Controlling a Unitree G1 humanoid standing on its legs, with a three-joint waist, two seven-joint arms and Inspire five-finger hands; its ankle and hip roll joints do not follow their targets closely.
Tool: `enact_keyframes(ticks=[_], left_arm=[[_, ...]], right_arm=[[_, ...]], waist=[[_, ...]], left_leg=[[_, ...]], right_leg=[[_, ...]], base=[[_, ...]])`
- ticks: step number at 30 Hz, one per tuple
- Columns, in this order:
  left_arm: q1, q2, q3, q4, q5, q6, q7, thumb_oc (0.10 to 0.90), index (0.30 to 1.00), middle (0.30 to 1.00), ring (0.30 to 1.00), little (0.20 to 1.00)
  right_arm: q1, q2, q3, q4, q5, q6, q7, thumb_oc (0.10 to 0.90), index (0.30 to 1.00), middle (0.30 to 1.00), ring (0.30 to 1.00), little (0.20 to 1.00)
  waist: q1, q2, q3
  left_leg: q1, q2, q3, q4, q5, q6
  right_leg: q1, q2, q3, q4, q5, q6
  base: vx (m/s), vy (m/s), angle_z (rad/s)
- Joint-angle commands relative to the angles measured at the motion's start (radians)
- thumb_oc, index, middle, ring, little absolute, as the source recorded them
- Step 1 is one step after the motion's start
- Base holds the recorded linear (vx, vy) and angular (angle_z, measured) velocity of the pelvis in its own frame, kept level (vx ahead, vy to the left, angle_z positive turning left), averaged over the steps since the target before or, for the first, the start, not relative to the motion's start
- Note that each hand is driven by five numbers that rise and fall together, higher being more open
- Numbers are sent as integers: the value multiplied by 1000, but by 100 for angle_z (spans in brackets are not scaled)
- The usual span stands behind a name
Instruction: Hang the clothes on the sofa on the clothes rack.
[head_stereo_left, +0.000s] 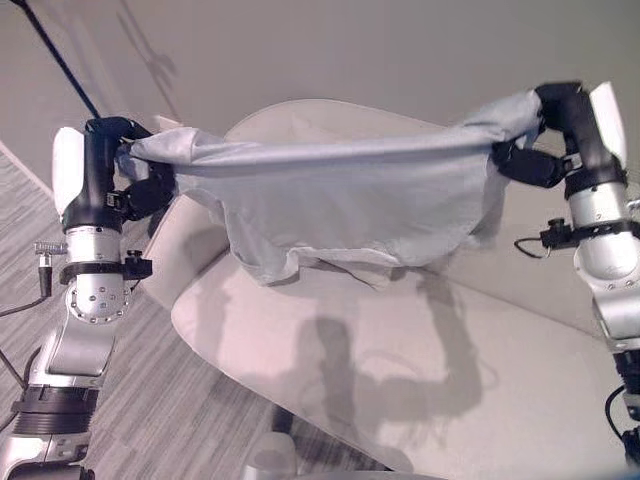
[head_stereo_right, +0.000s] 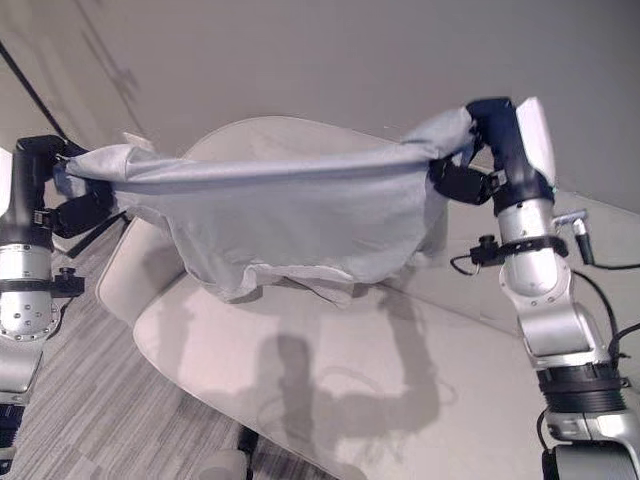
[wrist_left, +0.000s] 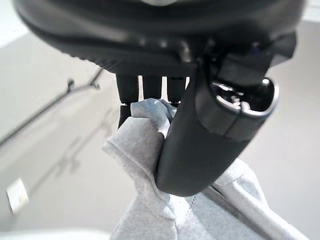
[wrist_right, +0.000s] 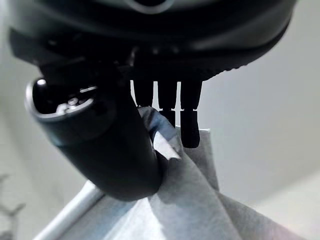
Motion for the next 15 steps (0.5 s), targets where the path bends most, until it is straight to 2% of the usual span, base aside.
enact_keyframes(ticks=[1,3,4,5,6,8,10,12,14,15], left_arm=[[-100,175,164,77,-11,-9,144,400,300,300,300,300],[-114,197,169,85,-7,-12,157,400,300,300,300,300],[-116,198,168,87,-7,-13,158,400,300,300,300,300],[-131,205,165,88,-10,-13,173,400,300,300,300,300],[-139,210,163,90,-11,-14,179,400,300,300,300,300],[-163,231,155,102,-16,-20,190,400,300,300,300,300],[-197,258,130,115,-34,-27,196,400,300,300,300,300],[-226,288,107,124,-43,-28,200,400,300,300,300,300],[-259,308,87,125,-43,-28,189,400,300,300,300,300],[-287,302,60,117,-38,-32,177,400,300,300,300,300]], right_arm=[[-197,-129,-2,66,16,-18,-148,400,300,300,300,300],[-215,-144,17,83,17,-17,-153,400,300,300,300,300],[-218,-144,20,85,18,-18,-153,400,300,300,300,300],[-206,-155,13,95,23,-16,-159,400,300,300,300,300],[-200,-161,6,98,24,-14,-162,400,300,300,300,300],[-177,-173,-10,100,21,-13,-169,400,300,300,300,300],[-157,-191,-24,107,21,-12,-174,400,300,300,300,300],[-144,-202,-37,106,21,-5,-178,400,300,300,300,300],[-111,-200,-79,103,21,-2,-172,400,300,300,300,300],[-89,-199,-104,100,11,-3,-174,400,300,300,300,300]], waist=[[13,-71,-84],[4,-79,-80],[1,-78,-78],[-18,-82,-81],[-29,-81,-85],[-49,-74,-99],[-60,-68,-109],[-57,-68,-114],[-61,-65,-126],[-66,-72,-132]], left_leg=[[2,26,187,-18,-65,-24],[26,79,185,4,-82,-35],[24,80,182,7,-84,-36],[50,168,205,21,-79,-45],[60,213,217,26,-68,-54],[90,311,224,29,-19,-93],[98,379,207,29,41,-124],[81,382,156,32,35,-147],[60,333,107,23,-88,-147],[46,296,104,14,-134,-140]], right_leg=[[-55,75,-75,4,3,-82],[-63,42,-96,4,23,-75],[-61,43,-98,4,22,-75],[-72,4,-129,4,32,-64],[-72,-11,-145,4,33,-60],[-53,-34,-167,5,20,-39],[-33,-63,-193,6,24,-20],[-17,-90,-198,7,29,-5],[5,-136,-210,6,48,21],[8,-183,-223,6,112,40]], base=[[-128,178,72],[-64,154,32],[-86,250,17],[-58,276,33],[-43,390,69],[122,379,79],[176,472,35],[176,465,67],[213,575,61],[139,662,56]])
